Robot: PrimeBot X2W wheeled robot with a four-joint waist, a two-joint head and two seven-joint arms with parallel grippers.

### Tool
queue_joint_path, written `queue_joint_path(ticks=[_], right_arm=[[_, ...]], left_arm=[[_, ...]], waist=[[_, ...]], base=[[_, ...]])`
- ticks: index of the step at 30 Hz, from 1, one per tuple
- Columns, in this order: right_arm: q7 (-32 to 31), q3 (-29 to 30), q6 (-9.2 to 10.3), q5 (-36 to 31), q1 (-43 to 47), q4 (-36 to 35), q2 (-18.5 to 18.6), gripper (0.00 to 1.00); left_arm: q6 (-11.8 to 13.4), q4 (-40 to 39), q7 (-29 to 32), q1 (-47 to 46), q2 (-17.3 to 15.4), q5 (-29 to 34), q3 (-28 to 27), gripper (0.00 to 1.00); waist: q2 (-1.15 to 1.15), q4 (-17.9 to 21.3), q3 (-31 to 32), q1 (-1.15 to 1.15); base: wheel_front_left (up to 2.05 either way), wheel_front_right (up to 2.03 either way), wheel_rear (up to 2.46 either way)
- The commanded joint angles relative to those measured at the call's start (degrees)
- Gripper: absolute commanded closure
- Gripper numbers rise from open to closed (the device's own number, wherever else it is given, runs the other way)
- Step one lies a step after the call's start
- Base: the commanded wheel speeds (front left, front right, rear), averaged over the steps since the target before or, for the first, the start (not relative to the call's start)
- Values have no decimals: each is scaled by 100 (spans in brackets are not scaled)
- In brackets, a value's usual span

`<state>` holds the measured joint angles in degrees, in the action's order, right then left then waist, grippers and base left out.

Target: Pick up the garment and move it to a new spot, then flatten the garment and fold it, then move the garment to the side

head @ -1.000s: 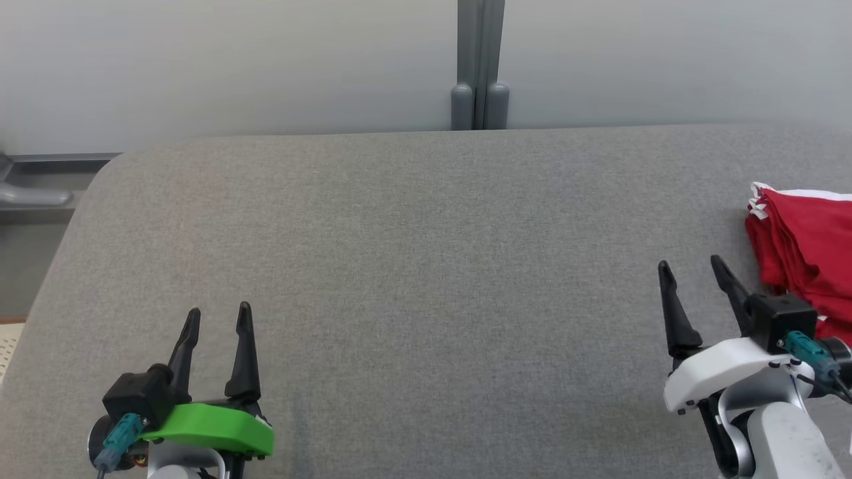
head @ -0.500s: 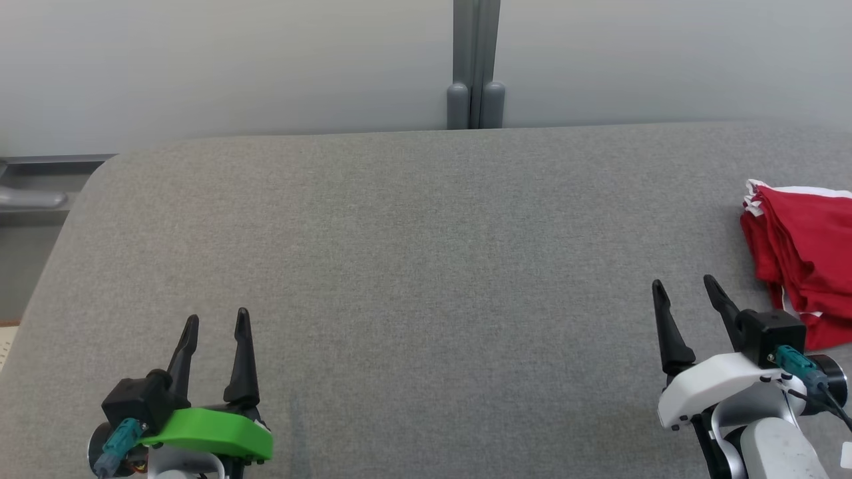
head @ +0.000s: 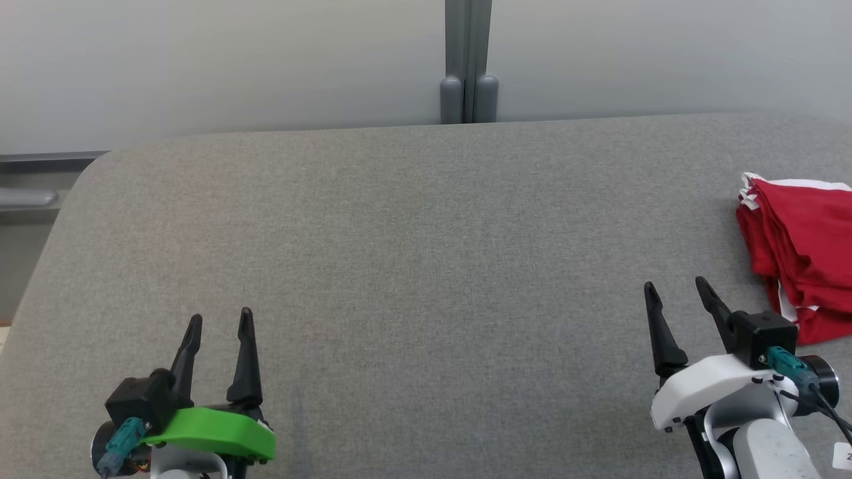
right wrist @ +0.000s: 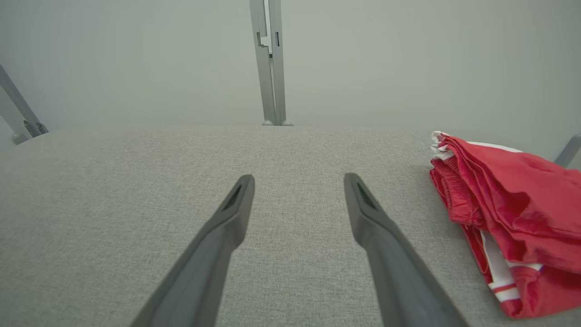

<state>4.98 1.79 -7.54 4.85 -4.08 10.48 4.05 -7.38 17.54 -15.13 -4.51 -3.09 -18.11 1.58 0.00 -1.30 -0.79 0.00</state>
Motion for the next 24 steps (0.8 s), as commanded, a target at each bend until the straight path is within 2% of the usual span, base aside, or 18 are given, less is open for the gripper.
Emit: queue_joint_path(ticks=[1, 11, 12, 17, 24], right_arm=[[35, 4, 12, -30, 42, 12, -12, 0], [48, -35, 12, 19, 19, 70, -52, 0], [25, -37, 0, 12, -1, 73, -41, 100], [-23, -18, 0, 102, 93, 315, -95, 100], [-158, 55, 1, 942, 42, 334, -95, 100]], left_arm=[[-19, 17, 4, -49, -25, 16, -11, 0], [-19, 70, 4, -53, -89, -44, 71, 0], [0, 78, 1, -7, -44, -29, 67, 100], [1, 286, 29, 82, 20, -109, 54, 100], [0, 223, 243, 51, 19, -819, -39, 100]], waist=[[0, -11, -5, 0], [0, -11, -71, 0], [0, -12, -71, 0], [0, -11, -71, 0], [0, -3, -64, 0]], base=[[0, 0, 0], [0, 0, 0], [0, 0, 0], [0, 0, 0], [0, 0, 0]])
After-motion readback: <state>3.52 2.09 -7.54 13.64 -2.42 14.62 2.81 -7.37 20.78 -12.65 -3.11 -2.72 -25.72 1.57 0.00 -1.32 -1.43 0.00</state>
